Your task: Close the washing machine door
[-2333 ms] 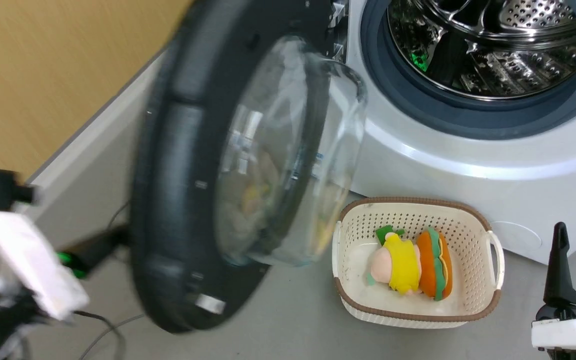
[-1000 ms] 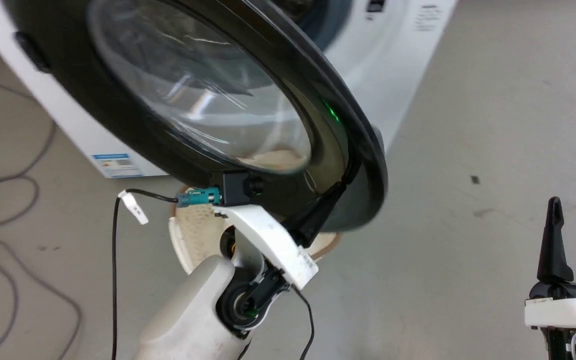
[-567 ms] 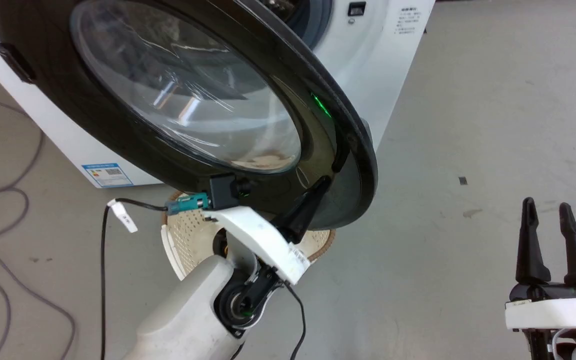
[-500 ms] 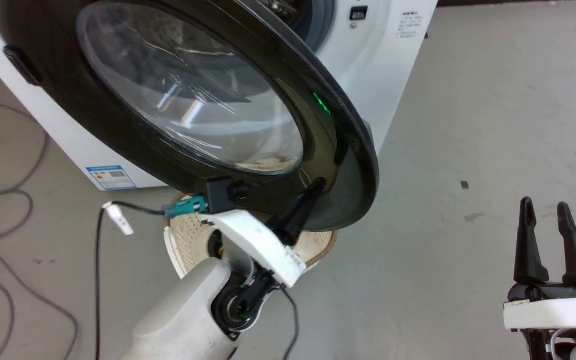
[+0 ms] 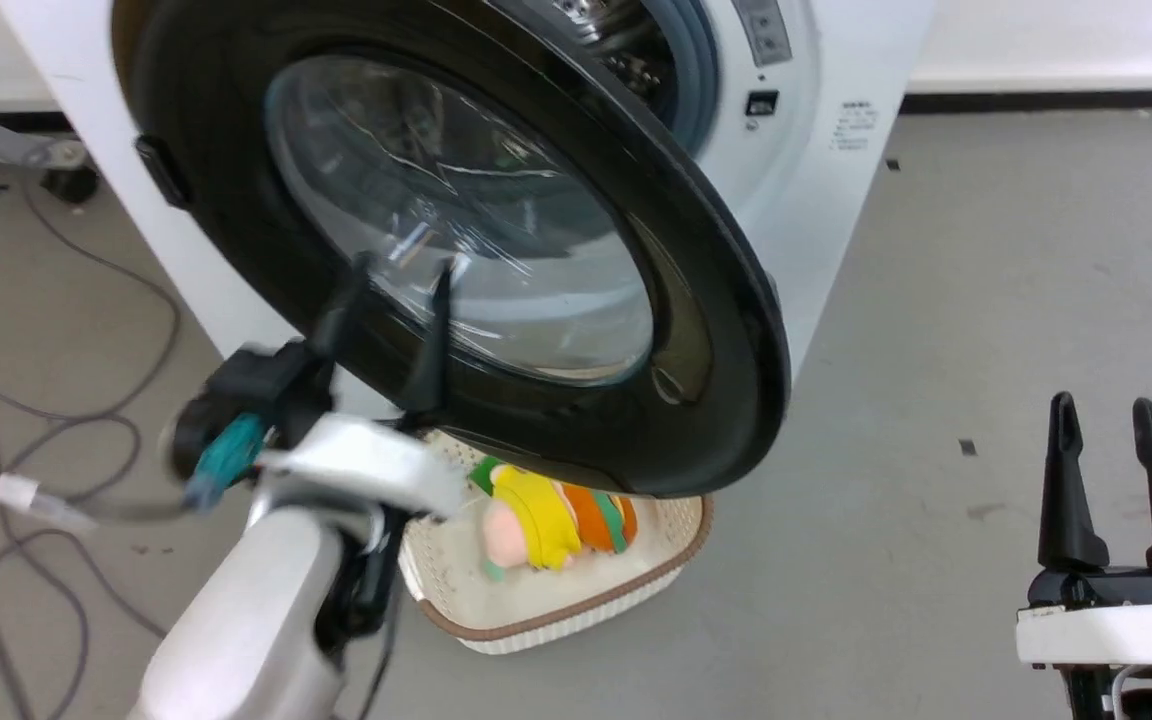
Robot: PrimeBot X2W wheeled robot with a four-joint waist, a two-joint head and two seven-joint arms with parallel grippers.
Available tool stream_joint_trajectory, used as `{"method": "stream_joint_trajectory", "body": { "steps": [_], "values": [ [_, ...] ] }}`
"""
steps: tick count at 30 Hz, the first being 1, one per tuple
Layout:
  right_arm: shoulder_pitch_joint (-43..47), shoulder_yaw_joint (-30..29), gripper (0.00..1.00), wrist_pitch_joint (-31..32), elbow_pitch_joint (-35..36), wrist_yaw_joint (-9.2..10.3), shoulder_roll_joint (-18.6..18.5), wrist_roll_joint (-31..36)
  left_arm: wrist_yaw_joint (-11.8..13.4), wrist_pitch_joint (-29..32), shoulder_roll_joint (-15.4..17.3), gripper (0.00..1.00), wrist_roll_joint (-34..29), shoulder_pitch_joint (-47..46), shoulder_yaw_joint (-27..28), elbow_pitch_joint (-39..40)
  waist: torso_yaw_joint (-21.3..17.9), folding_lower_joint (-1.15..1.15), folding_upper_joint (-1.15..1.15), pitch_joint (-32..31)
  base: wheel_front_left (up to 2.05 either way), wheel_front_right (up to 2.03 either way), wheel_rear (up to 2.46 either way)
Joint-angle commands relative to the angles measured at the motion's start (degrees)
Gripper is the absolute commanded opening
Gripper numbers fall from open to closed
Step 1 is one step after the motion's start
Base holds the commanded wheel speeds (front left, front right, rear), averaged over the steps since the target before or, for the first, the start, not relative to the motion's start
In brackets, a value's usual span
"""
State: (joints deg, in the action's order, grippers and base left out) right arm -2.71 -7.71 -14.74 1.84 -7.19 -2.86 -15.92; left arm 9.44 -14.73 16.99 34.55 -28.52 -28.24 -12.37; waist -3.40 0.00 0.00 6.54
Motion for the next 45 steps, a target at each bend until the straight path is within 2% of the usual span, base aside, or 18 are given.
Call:
{"method": "stream_joint_trajectory", "body": {
  "steps": [1,4,8,13,14,15,16,17,19,29,33,35,39,45],
  "values": [
    [-0.3,-0.2,1.0,-0.3,0.7,-0.3,0.0,0.7,2.0,-0.3,0.3,1.0,-4.1,3.6,2.6,2.3,0.9,0.0,0.0,-0.9,0.0,0.0,0.0],
    [-1.5,-0.5,1.0,-0.3,1.5,-0.3,0.0,1.4,4.6,-0.3,0.6,1.0,-10.3,8.0,7.1,6.1,1.9,0.0,0.0,-1.8,0.0,0.0,0.0],
    [-3.7,0.1,1.0,-0.3,3.5,-0.3,0.0,3.8,6.8,-0.3,-0.5,1.0,-14.9,14.1,12.6,10.2,3.3,0.0,0.0,-2.7,0.0,0.0,0.0],
    [-6.9,2.5,1.0,-0.3,6.0,-0.3,-0.1,5.1,7.2,-0.3,-1.4,1.0,-18.2,21.1,18.5,13.5,5.3,0.0,0.0,-3.7,0.0,0.0,0.0],
    [-7.6,3.3,0.97,-0.3,6.4,-0.3,-0.3,5.0,7.0,-0.3,-1.6,1.0,-18.6,22.3,19.3,13.9,5.6,0.0,0.0,-3.8,0.0,0.0,0.0],
    [-8.3,4.2,0.89,-0.3,7.0,-0.3,-0.7,4.8,6.7,-0.3,-1.8,1.0,-19.1,23.5,20.0,14.2,6.0,0.0,0.0,-4.0,0.0,0.0,0.0],
    [-8.9,5.2,0.53,-0.3,7.4,-0.3,-1.1,4.5,6.2,-0.3,-2.0,1.0,-19.3,24.6,20.6,14.3,6.3,0.0,0.0,-4.1,0.0,0.0,0.0],
    [-9.6,6.3,0.4,-0.3,7.9,-0.3,-1.5,4.1,5.6,-0.3,-2.3,1.0,-19.7,25.6,20.9,14.2,6.7,0.0,0.0,-4.2,0.0,0.0,0.0],
    [-10.8,8.5,0.0,-0.3,9.0,-0.3,-2.3,3.1,4.8,-0.3,-2.9,1.0,-20.3,27.5,21.8,13.6,7.1,0.0,0.0,-4.4,0.0,0.0,0.0],
    [-13.6,21.6,0.0,-0.3,11.7,-0.3,-8.6,0.0,2.1,-0.3,-6.8,1.0,-23.6,30.5,25.1,13.2,8.3,0.0,0.0,-4.5,0.0,0.0,0.0],
    [-14.2,30.2,0.0,-0.3,11.5,-0.3,-13.9,-0.1,0.8,-0.3,-8.3,1.0,-25.1,30.4,25.9,13.3,8.6,0.0,0.0,-4.0,0.0,0.0,0.0],
    [-14.1,36.4,0.0,-0.3,9.4,-0.3,-18.2,0.0,-0.8,-0.3,-9.4,1.0,-26.1,29.9,26.7,13.5,8.6,0.0,0.0,-3.1,0.0,0.0,0.0],
    [-13.5,39.5,0.0,-0.3,5.0,-0.3,-21.1,0.0,-1.9,-0.3,-10.4,1.0,-27.0,29.0,27.4,13.3,8.4,0.0,0.0,-2.1,0.0,0.0,0.0],
    [-13.1,39.1,0.0,-0.3,-1.1,-0.3,-22.2,-1.2,-3.1,-0.3,-11.6,1.0,-28.1,28.0,27.9,13.8,8.1,0.0,0.0,-0.7,0.0,0.0,0.0]
  ]
}}
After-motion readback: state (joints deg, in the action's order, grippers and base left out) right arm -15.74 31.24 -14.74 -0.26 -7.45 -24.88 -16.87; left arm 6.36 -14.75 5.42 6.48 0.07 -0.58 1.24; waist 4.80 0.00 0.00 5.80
